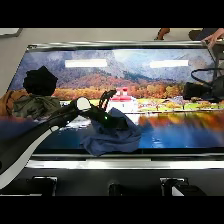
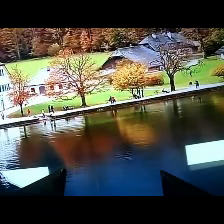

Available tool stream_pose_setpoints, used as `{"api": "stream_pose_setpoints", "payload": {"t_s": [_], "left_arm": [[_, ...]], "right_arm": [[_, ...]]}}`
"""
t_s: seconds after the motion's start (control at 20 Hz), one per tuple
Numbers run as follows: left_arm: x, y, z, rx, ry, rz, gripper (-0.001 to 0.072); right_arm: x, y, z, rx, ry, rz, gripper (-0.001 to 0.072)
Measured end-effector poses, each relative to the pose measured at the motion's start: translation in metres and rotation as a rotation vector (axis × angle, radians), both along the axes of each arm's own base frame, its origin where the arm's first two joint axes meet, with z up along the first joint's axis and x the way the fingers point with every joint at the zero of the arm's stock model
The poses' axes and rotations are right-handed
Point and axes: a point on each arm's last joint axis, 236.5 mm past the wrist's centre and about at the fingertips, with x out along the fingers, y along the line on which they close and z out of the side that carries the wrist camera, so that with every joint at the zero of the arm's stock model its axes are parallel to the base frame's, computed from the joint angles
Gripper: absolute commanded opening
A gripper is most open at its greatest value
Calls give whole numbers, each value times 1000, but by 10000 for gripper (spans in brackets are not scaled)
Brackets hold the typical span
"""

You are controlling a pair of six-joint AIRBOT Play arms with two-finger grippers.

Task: Fold the shirts.

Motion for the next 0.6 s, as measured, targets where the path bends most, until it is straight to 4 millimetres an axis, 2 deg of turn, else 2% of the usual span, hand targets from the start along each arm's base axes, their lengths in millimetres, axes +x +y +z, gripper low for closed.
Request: {"api": "stream_pose_setpoints", "payload": {"t_s": [0.1, 0.2, 0.3, 0.35, 0.45, 0.55, 0.6], "left_arm": [[16, 31, 5, 90, -20, -17, 717], [36, 85, 7, 238, -53, 24, 715], [45, 145, 3, 381, -48, 103, 713], [40, 172, -1, 435, -27, 139, 711], [15, 208, -17, 509, 40, 174, 709], [-12, 230, -41, 550, 101, 202, 709], [-25, 234, -54, 551, 135, 209, 708]], "right_arm": [[1, 2, 0, 10, -3, 3, 680], [2, 15, -9, 63, 23, 24, 680], [3, 38, -30, 148, 92, 73, 679], [3, 52, -45, 198, 141, 104, 680], [1, 77, -76, 297, 239, 160, 687], [-2, 103, -107, 403, 340, 211, 698], [-4, 113, -121, 448, 383, 228, 699]]}}
